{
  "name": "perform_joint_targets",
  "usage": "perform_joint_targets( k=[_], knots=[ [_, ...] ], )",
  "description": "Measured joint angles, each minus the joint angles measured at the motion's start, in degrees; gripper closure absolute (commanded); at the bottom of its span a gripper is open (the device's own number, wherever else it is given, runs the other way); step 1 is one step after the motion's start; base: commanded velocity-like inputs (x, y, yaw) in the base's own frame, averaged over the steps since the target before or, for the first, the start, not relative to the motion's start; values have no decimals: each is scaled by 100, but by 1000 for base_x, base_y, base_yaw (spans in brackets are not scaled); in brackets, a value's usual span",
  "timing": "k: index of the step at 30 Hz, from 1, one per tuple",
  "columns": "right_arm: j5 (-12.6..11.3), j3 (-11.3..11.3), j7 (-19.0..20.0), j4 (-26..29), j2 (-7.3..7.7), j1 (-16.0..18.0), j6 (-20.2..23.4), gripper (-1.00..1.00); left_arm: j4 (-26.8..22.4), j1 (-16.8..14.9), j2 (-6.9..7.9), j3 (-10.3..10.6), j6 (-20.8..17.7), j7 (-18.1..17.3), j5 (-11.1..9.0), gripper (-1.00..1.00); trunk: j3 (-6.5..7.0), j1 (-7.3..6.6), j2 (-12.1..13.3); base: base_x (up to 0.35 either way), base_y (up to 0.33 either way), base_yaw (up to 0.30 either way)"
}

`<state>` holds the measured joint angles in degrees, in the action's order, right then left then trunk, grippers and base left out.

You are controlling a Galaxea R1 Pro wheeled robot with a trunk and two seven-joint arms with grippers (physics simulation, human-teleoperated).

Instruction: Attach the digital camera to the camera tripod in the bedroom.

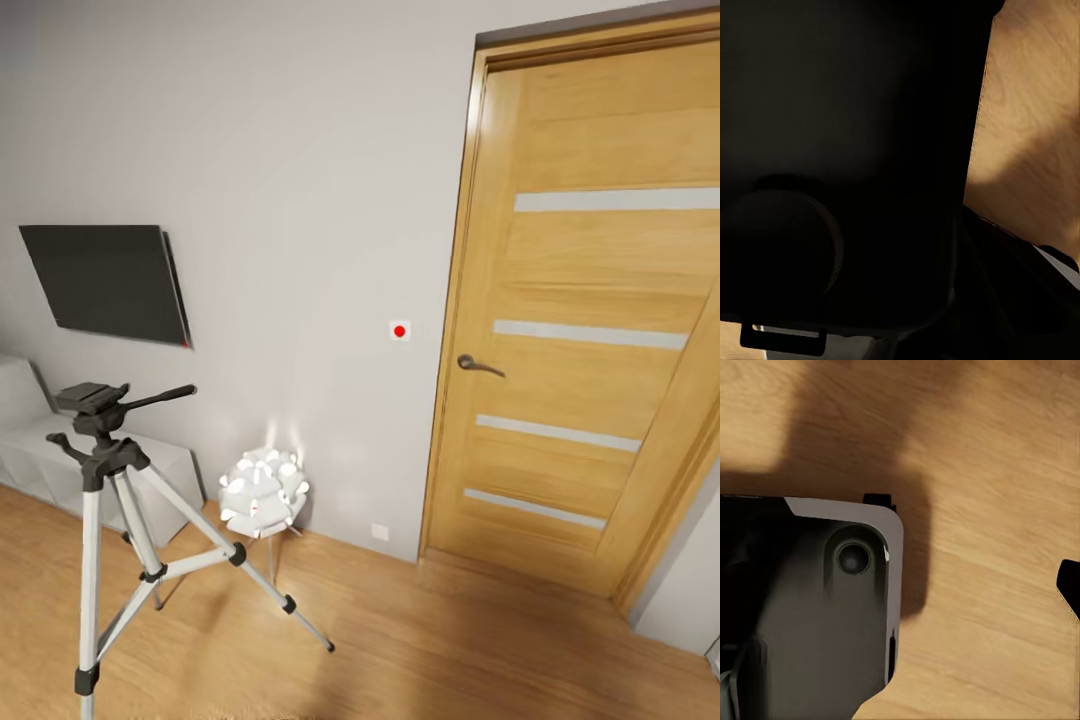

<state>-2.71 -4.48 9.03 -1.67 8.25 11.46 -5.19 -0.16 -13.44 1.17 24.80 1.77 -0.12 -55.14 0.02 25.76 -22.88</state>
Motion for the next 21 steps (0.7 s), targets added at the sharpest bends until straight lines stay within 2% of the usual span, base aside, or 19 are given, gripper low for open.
perform_joint_targets(
  k=[21],
  knots=[
    [1,1,9,0,8,0,0,-100,1,0,2,-2,1,5,1,100,0,0,0,0,0,300]
  ],
)
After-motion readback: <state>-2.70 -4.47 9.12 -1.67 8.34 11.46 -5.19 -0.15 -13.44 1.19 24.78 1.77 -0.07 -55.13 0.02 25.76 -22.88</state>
